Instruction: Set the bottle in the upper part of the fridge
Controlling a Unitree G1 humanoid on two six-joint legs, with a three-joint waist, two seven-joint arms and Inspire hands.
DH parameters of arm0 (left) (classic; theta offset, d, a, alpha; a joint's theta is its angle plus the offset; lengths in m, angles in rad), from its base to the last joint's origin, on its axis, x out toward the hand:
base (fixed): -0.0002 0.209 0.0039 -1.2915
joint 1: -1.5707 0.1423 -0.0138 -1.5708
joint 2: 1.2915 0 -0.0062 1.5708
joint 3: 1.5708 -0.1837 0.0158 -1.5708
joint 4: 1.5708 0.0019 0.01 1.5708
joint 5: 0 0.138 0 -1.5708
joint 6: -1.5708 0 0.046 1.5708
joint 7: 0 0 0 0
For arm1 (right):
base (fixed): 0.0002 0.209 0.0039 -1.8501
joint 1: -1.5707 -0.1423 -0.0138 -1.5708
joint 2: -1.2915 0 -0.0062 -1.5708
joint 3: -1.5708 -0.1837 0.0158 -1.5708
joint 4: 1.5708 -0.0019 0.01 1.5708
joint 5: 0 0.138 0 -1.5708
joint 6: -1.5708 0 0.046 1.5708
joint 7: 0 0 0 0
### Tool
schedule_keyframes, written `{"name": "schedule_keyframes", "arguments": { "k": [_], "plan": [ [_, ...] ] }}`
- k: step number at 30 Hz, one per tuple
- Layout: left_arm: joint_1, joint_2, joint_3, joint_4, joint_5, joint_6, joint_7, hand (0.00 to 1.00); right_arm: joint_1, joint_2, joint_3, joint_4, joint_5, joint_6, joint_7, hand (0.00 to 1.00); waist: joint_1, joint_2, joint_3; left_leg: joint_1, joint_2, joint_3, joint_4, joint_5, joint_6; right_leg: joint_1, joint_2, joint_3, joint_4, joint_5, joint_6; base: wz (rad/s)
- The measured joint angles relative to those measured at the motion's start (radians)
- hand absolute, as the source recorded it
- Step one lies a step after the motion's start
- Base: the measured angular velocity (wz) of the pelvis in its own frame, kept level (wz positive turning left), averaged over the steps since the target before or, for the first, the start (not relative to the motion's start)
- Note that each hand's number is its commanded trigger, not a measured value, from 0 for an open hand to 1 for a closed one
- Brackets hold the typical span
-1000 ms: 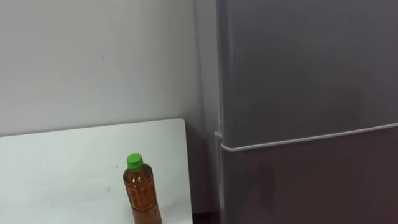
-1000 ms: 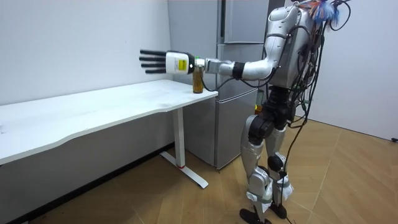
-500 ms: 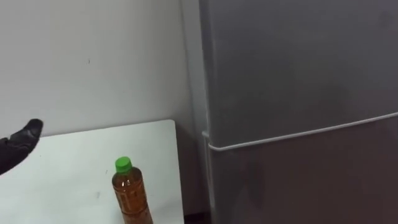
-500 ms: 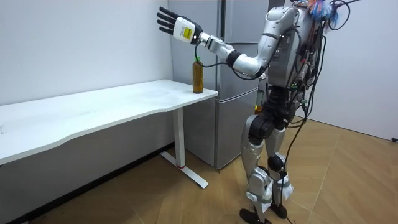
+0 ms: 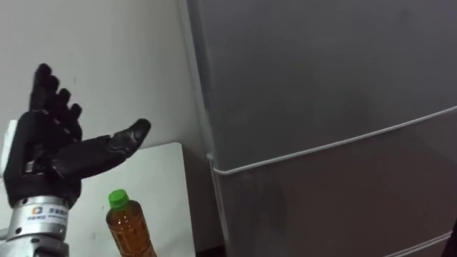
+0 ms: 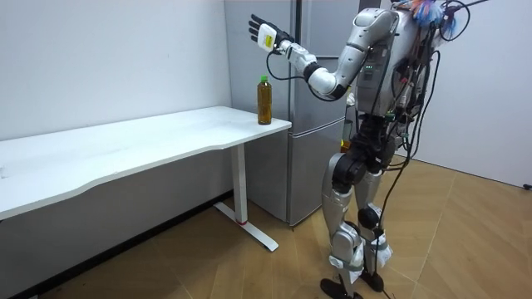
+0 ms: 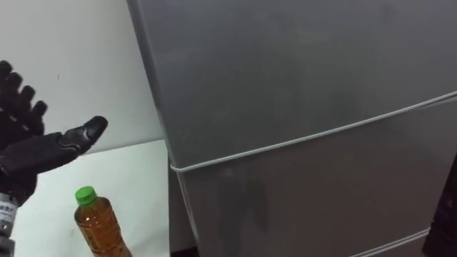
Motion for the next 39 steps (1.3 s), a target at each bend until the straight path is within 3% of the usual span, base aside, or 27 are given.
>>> {"name": "schedule_keyframes", "arguments": {
  "k": [8, 14, 18, 24, 39],
  "plan": [
    [-0.044, -0.005, -0.039, -0.003, -0.045, 0.03, -0.078, 0.0, -0.016, -0.007, 0.0, 0.0, -0.01, 0.028, 0.01, 0.0, -0.017, 0.002, -0.0016, 0.001, 0.003, 0.023, 0.0, 0.0, 0.0, -0.015, 0.005, 0.037, 0.003, 0.001, -0.003, -0.11],
    [-0.044, -0.024, -0.06, -0.008, -0.093, 0.05, -0.105, 0.0, -0.031, -0.011, 0.01, -0.001, -0.012, 0.046, 0.031, 0.0, -0.024, -0.007, -0.0033, -0.005, 0.001, 0.024, 0.0, 0.0, 0.0, -0.016, 0.002, 0.032, 0.002, 0.004, 0.0, 0.04],
    [-0.044, -0.024, -0.072, -0.009, -0.12, 0.061, -0.118, 0.0, -0.034, -0.014, 0.029, -0.001, -0.013, 0.045, 0.032, 0.0, -0.021, -0.009, -0.0069, -0.007, 0.001, 0.023, 0.0, 0.0, 0.0, -0.016, 0.002, 0.033, 0.003, 0.005, 0.001, 0.04],
    [-0.044, -0.024, -0.077, -0.019, -0.121, 0.07, -0.132, 0.0, -0.037, -0.016, 0.036, 0.002, -0.014, 0.046, 0.032, 0.0, -0.017, -0.016, -0.0037, -0.007, 0.001, 0.02, 0.0, 0.0, 0.0, -0.016, 0.003, 0.033, 0.0, 0.005, 0.0, 0.0],
    [-0.044, -0.024, -0.092, -0.092, -0.121, 0.093, -0.16, 0.0, -0.047, -0.021, 0.041, 0.0, -0.011, 0.065, 0.04, 0.0, -0.011, -0.011, -0.0073, -0.042, 0.0, 0.012, 0.011, 0.0, 0.0, -0.034, 0.001, 0.018, 0.0, 0.006, 0.0, 0.04]
  ]
}}
